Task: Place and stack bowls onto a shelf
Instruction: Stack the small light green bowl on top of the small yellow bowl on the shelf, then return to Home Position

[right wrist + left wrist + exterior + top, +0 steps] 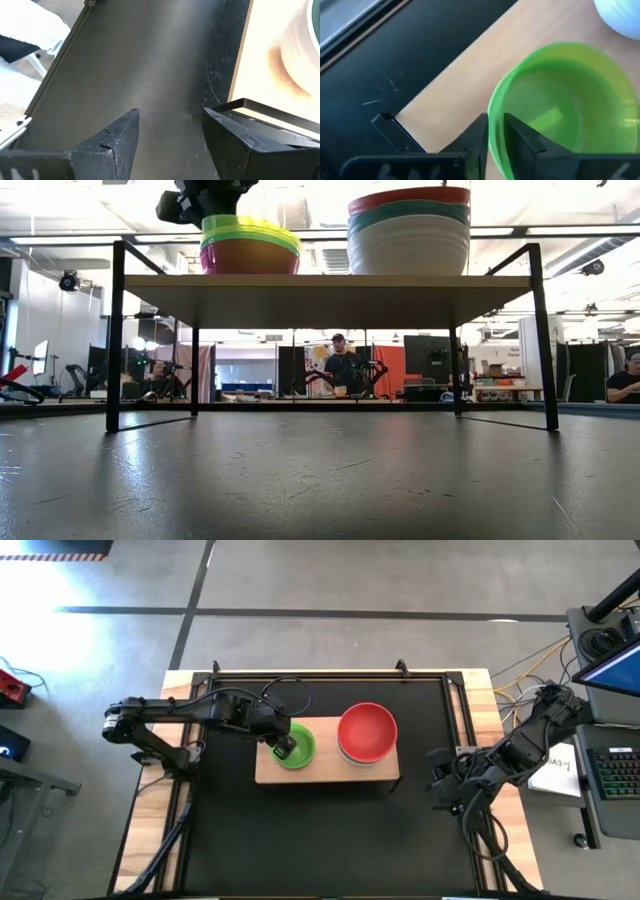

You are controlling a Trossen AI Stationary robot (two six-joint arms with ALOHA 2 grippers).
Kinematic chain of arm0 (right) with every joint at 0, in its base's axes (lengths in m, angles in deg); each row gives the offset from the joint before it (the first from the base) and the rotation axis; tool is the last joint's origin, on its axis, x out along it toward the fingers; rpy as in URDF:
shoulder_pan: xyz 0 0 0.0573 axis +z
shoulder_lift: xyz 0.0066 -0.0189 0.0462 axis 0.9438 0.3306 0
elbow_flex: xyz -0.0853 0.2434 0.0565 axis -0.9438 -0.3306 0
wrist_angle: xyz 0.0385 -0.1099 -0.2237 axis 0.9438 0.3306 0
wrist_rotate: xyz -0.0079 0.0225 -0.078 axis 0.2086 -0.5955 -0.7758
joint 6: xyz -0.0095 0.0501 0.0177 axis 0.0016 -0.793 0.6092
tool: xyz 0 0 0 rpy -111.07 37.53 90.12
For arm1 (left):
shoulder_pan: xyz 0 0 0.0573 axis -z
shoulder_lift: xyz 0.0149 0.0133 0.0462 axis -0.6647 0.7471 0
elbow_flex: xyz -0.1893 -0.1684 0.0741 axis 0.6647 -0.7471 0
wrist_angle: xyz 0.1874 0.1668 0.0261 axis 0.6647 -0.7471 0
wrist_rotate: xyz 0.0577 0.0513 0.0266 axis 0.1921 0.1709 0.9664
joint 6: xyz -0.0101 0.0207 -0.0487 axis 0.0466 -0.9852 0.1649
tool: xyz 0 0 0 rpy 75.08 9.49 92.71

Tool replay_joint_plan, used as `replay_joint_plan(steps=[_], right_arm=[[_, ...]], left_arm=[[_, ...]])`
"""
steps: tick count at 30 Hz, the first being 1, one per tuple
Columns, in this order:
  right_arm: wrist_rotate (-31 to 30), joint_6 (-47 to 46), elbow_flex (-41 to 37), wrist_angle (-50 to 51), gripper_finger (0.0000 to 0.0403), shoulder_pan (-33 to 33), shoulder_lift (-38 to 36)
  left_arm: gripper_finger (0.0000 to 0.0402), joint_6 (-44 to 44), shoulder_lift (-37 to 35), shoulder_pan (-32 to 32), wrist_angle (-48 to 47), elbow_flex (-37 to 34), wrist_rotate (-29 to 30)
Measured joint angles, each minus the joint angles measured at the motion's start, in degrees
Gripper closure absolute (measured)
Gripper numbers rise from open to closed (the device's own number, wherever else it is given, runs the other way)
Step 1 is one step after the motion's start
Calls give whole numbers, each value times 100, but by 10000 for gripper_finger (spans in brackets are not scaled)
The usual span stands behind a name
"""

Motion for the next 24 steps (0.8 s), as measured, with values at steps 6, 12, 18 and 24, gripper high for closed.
replay_joint_plan(steps=[6, 12, 18, 24], right_arm=[[0, -2, 0, 1, 200, -1, -16], [-57, 192, -66, -116, 200, -1, -227], [-299, 245, -693, -857, 200, -1, -868], [-765, 265, -1576, -1690, 200, -1, -1673]], left_arm=[[312, -222, -12, -7, -181, 25, 117], [287, -210, -201, 52, -249, 25, 230], [285, -87, -616, 551, -219, 25, 1094], [285, 360, -1148, 1472, -207, 25, 2252]])
